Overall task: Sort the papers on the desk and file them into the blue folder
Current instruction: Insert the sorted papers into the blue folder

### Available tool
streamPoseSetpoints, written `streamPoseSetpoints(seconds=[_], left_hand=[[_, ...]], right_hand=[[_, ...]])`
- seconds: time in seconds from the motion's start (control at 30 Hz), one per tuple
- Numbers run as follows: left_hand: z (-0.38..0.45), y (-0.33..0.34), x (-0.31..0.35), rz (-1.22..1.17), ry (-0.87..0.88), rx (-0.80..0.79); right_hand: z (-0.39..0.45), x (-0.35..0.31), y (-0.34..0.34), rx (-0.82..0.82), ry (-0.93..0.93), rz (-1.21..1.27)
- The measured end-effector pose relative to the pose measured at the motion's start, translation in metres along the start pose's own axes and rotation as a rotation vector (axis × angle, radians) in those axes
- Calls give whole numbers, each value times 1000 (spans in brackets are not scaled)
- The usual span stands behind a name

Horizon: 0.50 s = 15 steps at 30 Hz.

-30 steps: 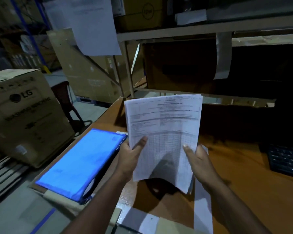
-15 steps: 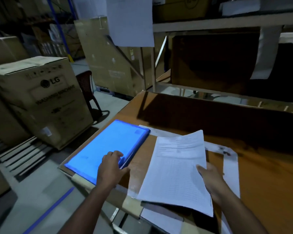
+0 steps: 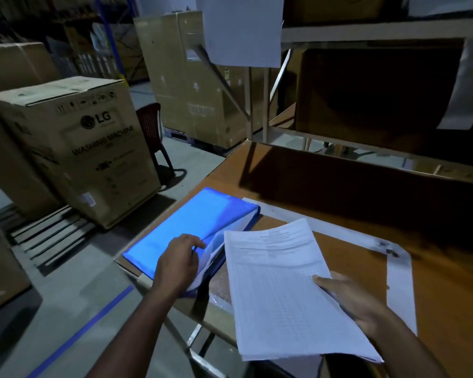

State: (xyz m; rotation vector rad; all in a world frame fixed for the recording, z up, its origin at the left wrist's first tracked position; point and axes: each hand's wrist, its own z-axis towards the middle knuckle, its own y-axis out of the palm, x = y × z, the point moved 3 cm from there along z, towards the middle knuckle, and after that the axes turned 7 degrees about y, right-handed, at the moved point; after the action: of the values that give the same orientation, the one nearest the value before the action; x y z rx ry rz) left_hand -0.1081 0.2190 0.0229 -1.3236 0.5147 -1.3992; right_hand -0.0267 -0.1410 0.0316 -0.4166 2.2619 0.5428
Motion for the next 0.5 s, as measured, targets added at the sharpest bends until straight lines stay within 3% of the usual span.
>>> streamPoseSetpoints(seconds=[0.07,0.27,0.5], left_hand=[[-11,12,-6,60,12,-146],[-24,7,-1,-41,-2,-98],[-27,-8,4,-130,198,-69]], right_hand=[[3,0,11,-32,23,-23],[19,-2,36,-16,6,-158],[54,-12,56,335,-190,-22]])
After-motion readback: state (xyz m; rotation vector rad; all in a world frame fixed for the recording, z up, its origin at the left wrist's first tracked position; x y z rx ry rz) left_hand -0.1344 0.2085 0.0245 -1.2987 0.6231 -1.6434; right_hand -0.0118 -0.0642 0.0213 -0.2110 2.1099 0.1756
